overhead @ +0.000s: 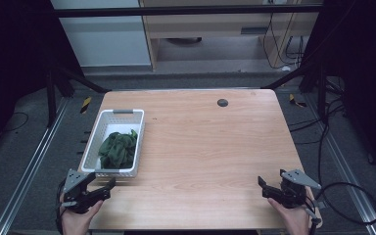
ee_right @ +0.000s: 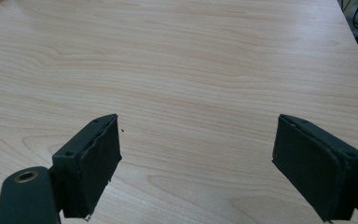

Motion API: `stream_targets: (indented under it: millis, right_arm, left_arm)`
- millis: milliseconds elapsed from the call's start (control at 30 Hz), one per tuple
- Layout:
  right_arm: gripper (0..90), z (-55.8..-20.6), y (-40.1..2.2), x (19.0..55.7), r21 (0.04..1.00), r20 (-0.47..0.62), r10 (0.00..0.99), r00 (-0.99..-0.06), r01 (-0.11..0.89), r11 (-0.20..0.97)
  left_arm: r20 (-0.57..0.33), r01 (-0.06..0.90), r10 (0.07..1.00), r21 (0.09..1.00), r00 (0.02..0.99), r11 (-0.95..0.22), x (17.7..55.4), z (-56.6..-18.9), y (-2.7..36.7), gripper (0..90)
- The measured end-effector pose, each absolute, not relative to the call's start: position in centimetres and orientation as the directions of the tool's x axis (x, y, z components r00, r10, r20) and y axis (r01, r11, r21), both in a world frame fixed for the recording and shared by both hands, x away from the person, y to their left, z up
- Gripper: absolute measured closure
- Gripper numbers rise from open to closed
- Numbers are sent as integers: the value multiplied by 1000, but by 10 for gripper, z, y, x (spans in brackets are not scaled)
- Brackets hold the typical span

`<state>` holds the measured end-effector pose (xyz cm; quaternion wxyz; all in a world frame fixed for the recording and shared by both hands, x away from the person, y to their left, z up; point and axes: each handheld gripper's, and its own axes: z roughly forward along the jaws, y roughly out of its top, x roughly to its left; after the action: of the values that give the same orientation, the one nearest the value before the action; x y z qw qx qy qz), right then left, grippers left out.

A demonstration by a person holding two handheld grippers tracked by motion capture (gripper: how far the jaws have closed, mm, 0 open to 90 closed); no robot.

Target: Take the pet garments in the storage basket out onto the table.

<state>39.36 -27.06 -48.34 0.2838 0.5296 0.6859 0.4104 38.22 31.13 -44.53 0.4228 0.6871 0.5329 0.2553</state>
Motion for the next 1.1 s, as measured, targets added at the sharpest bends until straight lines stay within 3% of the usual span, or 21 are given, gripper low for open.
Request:
stream_targets:
  millis: [1100]
  right_arm:
    - [131,-483,-266,394,861,21,952,-307,489,138]
  left_arm:
    - [-115,455,943,889,312,-42,390,-410,318,191]
